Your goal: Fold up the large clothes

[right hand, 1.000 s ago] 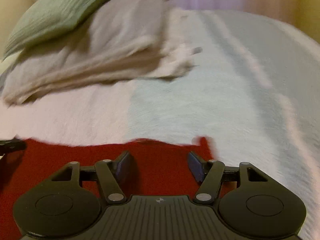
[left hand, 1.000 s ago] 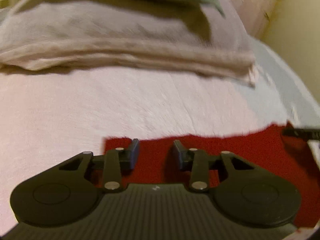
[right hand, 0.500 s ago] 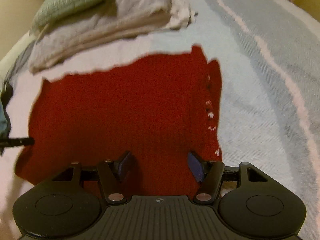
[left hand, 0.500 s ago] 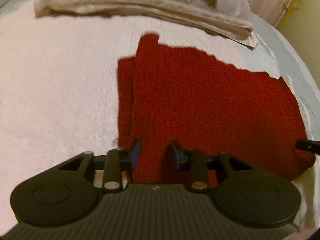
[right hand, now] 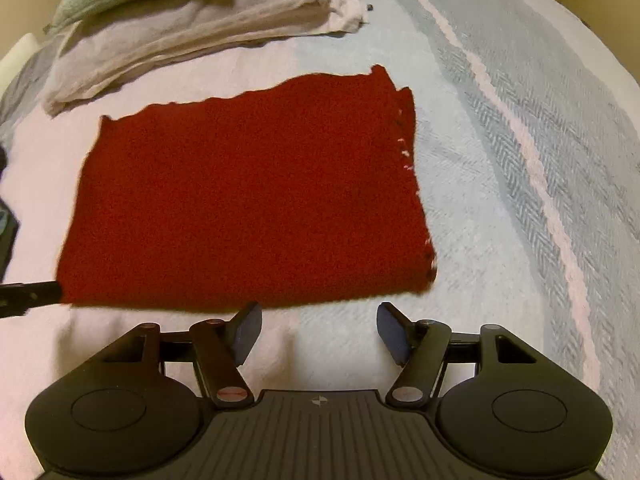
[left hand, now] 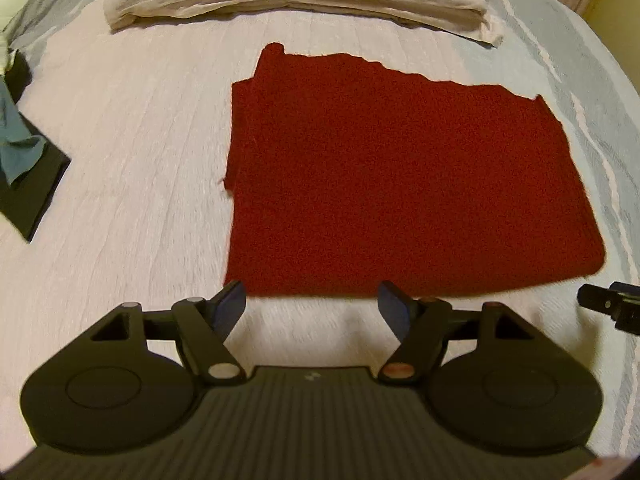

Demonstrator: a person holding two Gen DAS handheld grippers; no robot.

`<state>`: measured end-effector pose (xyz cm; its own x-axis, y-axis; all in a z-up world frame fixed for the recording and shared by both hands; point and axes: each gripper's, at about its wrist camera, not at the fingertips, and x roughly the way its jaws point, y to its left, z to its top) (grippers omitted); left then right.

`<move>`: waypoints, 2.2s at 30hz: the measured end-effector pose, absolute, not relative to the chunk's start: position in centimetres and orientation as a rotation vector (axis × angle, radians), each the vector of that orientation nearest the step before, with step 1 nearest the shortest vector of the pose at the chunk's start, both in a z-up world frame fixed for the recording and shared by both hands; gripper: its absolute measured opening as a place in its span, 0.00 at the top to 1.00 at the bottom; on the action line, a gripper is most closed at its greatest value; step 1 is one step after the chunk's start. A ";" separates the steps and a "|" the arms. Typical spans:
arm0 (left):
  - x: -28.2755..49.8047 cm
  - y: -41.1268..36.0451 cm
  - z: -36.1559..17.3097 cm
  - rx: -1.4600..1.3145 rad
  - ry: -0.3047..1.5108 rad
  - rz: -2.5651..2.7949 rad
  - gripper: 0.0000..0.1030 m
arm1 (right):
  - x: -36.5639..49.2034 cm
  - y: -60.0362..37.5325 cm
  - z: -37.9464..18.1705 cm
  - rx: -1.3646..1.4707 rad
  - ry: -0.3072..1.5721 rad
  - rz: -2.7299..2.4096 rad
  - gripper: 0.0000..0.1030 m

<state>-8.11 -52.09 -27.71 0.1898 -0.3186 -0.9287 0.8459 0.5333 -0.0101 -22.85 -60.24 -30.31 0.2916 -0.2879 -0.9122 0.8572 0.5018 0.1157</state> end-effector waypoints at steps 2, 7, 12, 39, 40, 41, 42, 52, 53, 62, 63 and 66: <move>-9.2 -51.5 -26.8 0.582 1.089 -0.877 0.33 | -23.5 -59.0 -29.3 0.684 0.989 -0.846 0.41; -11.6 -50.1 -24.5 0.562 1.078 -0.859 0.32 | -25.1 -57.2 -26.8 0.673 0.976 -0.823 0.40; -13.4 -48.9 -23.2 0.534 1.074 -0.830 0.31 | -26.4 -56.3 -25.1 0.655 0.949 -0.792 0.40; 4.7 -59.4 -35.1 0.268 1.107 -1.064 0.35 | -31.7 -77.6 -41.8 1.204 0.516 -0.702 0.39; 5.1 -59.7 -35.7 0.278 1.121 -1.071 0.35 | -31.9 -77.8 -42.3 1.222 0.489 -0.686 0.39; 5.3 -59.8 -36.3 0.291 1.131 -1.069 0.35 | -32.0 -78.1 -42.8 1.249 0.452 -0.644 0.39; 5.6 -59.9 -36.9 0.298 1.147 -1.077 0.35 | -32.0 -78.2 -43.1 1.264 0.433 -0.603 0.39; 6.9 -60.4 -39.1 0.266 1.199 -1.108 0.34 | -31.0 -80.1 -44.9 1.311 0.466 -0.507 0.70; 7.0 -60.5 -39.2 0.268 1.204 -1.116 0.34 | -31.0 -79.9 -44.8 1.310 0.472 -0.517 0.72; 8.3 -61.3 -39.1 0.282 1.247 -1.166 0.39 | -22.0 -75.9 -37.9 0.950 0.853 -0.962 0.80; 8.8 -60.9 -38.5 0.256 1.250 -1.176 0.40 | -20.2 -74.9 -36.5 0.870 0.893 -1.020 0.80; 11.0 -58.0 -37.0 0.170 1.232 -1.180 0.43 | -14.8 -70.9 -32.9 0.613 0.973 -1.102 0.81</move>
<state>10.97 -57.99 -37.02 -0.1325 -0.5997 -0.7892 0.7627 0.4469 -0.4676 -14.75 -70.94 -32.93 0.1298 -0.4517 -0.8827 0.9319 0.3597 -0.0470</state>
